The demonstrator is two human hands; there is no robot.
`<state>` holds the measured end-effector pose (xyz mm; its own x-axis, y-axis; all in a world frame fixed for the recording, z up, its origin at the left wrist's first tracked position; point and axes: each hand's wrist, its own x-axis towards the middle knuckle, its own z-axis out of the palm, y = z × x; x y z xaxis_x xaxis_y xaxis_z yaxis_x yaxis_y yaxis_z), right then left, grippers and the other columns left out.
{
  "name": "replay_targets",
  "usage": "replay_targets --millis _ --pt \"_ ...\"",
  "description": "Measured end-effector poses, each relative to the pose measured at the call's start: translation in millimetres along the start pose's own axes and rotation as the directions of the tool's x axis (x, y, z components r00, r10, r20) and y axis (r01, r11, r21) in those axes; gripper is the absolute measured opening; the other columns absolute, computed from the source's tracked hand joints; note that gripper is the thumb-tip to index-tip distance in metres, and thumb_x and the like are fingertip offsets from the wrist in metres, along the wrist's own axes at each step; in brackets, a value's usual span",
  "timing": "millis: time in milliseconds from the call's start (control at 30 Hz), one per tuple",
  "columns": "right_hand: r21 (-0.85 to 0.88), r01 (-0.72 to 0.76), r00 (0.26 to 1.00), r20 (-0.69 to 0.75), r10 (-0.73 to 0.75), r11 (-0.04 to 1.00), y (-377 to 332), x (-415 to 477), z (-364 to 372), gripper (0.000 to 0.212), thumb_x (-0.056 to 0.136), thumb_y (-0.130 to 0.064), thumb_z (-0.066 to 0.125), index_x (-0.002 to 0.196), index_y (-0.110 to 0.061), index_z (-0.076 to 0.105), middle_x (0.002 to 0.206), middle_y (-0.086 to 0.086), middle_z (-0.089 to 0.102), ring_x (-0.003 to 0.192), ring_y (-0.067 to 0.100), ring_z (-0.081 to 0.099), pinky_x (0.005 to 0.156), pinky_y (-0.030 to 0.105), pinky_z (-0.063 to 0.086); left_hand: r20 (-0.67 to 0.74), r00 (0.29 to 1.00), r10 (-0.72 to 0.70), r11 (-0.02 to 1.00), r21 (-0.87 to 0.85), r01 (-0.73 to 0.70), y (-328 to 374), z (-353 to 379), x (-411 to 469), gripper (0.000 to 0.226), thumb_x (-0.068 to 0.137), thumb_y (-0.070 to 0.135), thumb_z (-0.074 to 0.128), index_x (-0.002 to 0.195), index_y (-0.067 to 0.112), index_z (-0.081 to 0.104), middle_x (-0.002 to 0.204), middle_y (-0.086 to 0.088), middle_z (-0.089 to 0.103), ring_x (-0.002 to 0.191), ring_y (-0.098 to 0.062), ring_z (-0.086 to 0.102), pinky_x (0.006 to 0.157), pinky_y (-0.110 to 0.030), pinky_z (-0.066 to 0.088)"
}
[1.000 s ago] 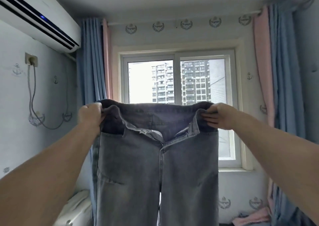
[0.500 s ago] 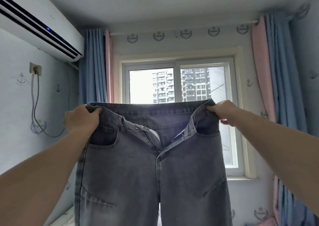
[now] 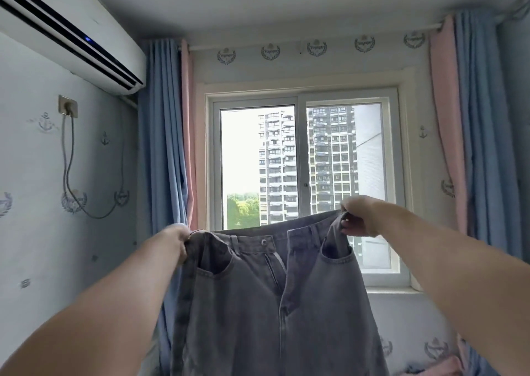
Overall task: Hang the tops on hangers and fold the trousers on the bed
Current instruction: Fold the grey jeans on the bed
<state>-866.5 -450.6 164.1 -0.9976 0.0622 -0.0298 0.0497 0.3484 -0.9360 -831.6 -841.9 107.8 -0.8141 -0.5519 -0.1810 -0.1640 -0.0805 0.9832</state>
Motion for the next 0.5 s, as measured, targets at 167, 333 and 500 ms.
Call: replay_targets --millis 167,333,500 --pt "0.077 0.088 0.966 0.239 -0.103 0.993 -10 -20 28 0.03 0.095 -0.008 0.043 0.075 -0.001 0.064 0.069 0.014 0.072 0.056 0.023 0.07 0.061 0.034 0.063 0.13 0.986 0.104 0.953 -0.298 -0.062 0 57 -45 0.027 0.106 0.021 0.049 0.092 0.004 0.065 0.087 -0.014 0.074 0.071 -0.027 0.072 0.088 -0.045 0.061" --pt "0.084 0.207 0.928 0.3 -0.223 0.975 -21 -28 37 0.022 0.096 -0.011 0.06 0.08 -0.001 0.072 0.081 0.016 0.074 0.071 0.026 0.073 0.076 0.037 0.063 0.311 0.906 0.287 0.888 -0.442 -0.129 11 91 -81 0.036 0.104 0.03 0.053 0.113 -0.004 0.063 0.086 -0.018 0.07 0.068 -0.029 0.071 0.069 -0.043 0.061" --pt "0.104 0.284 0.909 0.286 -0.302 0.953 -27 -45 41 0.018 0.095 -0.014 0.065 0.086 -0.001 0.074 0.087 0.016 0.077 0.074 0.025 0.075 0.061 0.032 0.061 0.353 0.844 0.404 0.868 -0.439 -0.232 9 110 -116 0.037 0.102 0.029 0.057 0.116 -0.005 0.062 0.097 -0.019 0.06 0.081 -0.032 0.062 0.079 -0.048 0.057"
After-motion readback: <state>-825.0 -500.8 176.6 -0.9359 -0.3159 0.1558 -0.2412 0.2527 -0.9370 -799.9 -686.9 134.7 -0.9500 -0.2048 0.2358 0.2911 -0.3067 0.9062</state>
